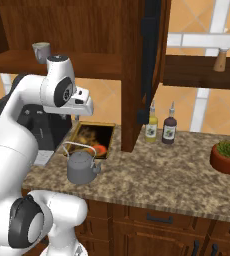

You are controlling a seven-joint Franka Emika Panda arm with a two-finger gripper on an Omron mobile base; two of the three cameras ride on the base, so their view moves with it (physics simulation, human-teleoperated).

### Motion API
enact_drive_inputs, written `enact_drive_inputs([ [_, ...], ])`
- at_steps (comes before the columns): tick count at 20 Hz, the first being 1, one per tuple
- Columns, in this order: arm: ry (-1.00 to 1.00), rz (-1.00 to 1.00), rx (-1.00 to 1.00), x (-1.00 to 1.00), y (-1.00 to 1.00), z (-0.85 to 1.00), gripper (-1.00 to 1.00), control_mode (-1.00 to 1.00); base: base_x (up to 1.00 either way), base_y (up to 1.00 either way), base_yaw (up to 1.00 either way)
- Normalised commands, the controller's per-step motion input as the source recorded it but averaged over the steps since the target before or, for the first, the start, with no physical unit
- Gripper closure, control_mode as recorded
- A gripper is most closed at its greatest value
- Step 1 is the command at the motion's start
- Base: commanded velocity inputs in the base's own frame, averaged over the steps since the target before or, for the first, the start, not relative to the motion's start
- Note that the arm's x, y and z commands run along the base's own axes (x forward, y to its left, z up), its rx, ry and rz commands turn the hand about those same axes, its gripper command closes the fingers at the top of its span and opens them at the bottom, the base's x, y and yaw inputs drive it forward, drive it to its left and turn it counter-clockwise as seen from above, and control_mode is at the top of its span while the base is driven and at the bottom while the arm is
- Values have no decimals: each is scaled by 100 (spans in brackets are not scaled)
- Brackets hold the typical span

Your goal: Pick the kettle from the counter and place it on the tray. Then pick the mug from the cabinet and place it on the tray. Then close the cabinet doors.

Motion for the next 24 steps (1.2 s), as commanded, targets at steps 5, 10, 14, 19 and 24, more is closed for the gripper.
enact_drive_inputs([
  [5, 0, 3, -16, -17, 0, -15, -100, -100, 0, 0, 0],
  [10, -1, 24, -24, -41, 0, -32, -100, -100, 0, 0, 0],
  [14, 0, 37, -27, -30, 0, -30, -100, -100, 0, 0, 0],
  [19, 0, 43, -21, -9, 0, -28, -100, -100, 0, 0, 0],
  [24, 1, 33, -13, 24, 0, -22, -100, -100, 0, 0, 0],
])
